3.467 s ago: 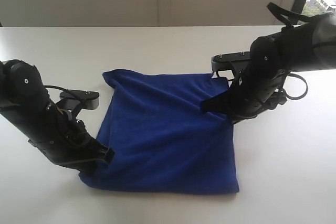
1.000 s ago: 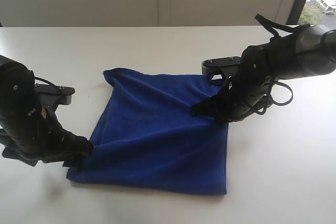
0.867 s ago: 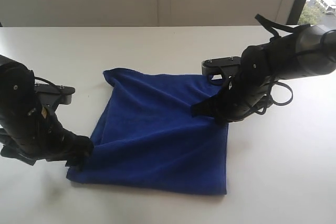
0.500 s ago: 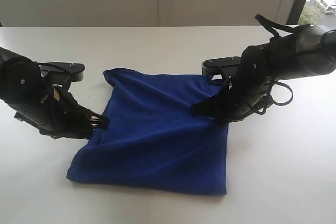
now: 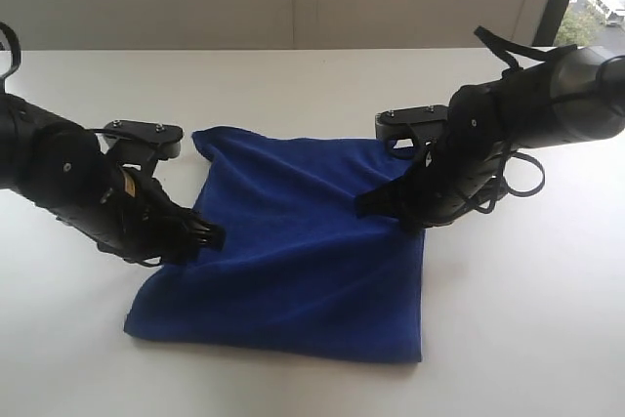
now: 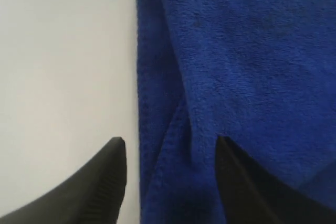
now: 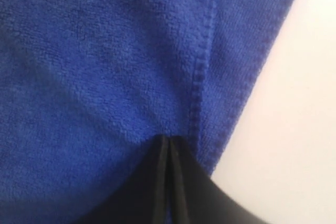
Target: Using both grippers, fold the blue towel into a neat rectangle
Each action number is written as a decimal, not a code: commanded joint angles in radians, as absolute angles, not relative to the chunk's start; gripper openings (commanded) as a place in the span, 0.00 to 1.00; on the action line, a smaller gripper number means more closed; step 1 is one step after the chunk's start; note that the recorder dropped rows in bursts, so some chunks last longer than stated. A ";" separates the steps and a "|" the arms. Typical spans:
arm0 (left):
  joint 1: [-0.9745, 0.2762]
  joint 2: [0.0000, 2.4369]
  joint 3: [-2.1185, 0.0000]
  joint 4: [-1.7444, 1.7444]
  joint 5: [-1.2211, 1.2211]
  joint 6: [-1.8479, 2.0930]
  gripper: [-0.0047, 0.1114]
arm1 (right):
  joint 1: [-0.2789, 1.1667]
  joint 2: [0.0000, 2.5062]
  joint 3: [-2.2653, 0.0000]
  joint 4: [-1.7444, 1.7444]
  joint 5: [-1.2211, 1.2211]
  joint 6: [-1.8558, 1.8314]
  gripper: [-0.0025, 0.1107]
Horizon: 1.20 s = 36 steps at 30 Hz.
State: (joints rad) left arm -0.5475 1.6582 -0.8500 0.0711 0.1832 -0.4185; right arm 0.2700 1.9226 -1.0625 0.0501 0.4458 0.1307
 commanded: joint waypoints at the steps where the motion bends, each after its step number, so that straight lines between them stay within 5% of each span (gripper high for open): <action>1: -0.560 1.670 -0.848 0.065 0.177 -0.412 0.53 | 0.269 1.935 -1.058 0.049 0.445 0.133 0.02; 14: -0.560 1.721 -0.848 0.065 0.191 -0.388 0.52 | 0.269 1.935 -1.058 0.049 0.447 0.133 0.02; 26: -0.560 1.721 -0.848 0.065 0.217 -0.388 0.14 | 0.269 1.935 -1.058 0.049 0.447 0.133 0.02; 36: -0.560 1.721 -0.848 0.067 0.249 -0.366 0.09 | 0.269 1.935 -1.058 0.049 0.454 0.133 0.02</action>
